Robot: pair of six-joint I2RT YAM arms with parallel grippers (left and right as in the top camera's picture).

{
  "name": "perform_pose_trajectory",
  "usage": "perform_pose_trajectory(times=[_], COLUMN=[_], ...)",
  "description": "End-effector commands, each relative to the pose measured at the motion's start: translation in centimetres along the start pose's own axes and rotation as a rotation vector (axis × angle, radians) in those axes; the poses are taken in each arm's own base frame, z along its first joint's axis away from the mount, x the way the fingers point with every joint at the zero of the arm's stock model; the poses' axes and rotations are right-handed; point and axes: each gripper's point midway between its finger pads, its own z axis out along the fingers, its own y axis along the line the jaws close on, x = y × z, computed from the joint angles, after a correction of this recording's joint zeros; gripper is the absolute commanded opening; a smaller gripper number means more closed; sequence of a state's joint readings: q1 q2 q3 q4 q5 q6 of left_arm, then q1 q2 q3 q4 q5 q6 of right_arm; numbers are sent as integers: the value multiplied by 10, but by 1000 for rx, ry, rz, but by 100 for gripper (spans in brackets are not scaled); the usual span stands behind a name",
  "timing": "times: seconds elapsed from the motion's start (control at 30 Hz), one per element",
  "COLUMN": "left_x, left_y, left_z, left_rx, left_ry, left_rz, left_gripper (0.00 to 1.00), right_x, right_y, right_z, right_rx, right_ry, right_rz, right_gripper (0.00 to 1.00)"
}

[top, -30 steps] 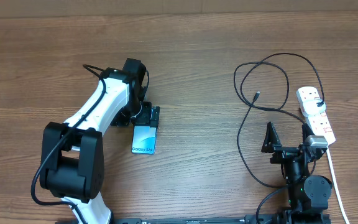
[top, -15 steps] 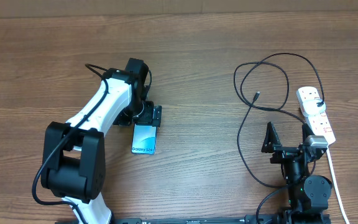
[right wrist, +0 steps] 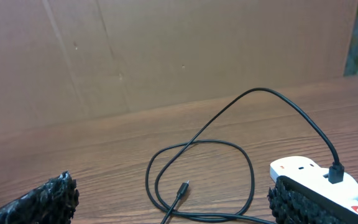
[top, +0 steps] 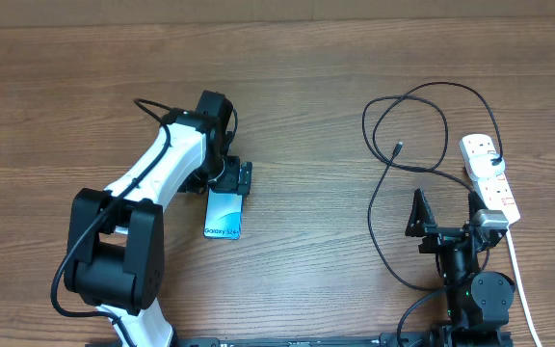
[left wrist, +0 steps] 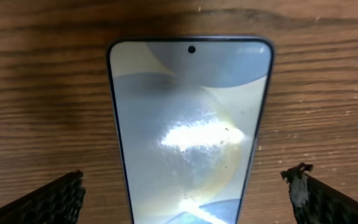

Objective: Plug charger to phone and switch on socket
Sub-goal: 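Move the left gripper over the phone and lower toward it, then close the left gripper on the phone's long edges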

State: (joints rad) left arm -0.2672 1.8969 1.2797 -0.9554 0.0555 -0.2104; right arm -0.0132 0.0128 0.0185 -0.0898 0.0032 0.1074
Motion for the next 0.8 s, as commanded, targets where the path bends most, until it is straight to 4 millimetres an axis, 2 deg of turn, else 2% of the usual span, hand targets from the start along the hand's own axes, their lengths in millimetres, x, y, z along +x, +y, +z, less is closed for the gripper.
perform_pose_trajectory(times=[0.0,0.17,0.77], left_x=[11,20,24], left_y=[2,4,1], left_z=[14,23,27], left_rx=[-14,-17,6], left_ry=[35,53,63], left_rz=[-8,-9,-11], left_gripper=[100,100,100], right_x=[1,1,1], right_y=[-1,-1,-1], right_z=[0,0,0], right_rx=[-1,-1,-1], right_ry=[-6,-6,-6], right_rz=[-4,-4,-4], right_gripper=[100,100,100])
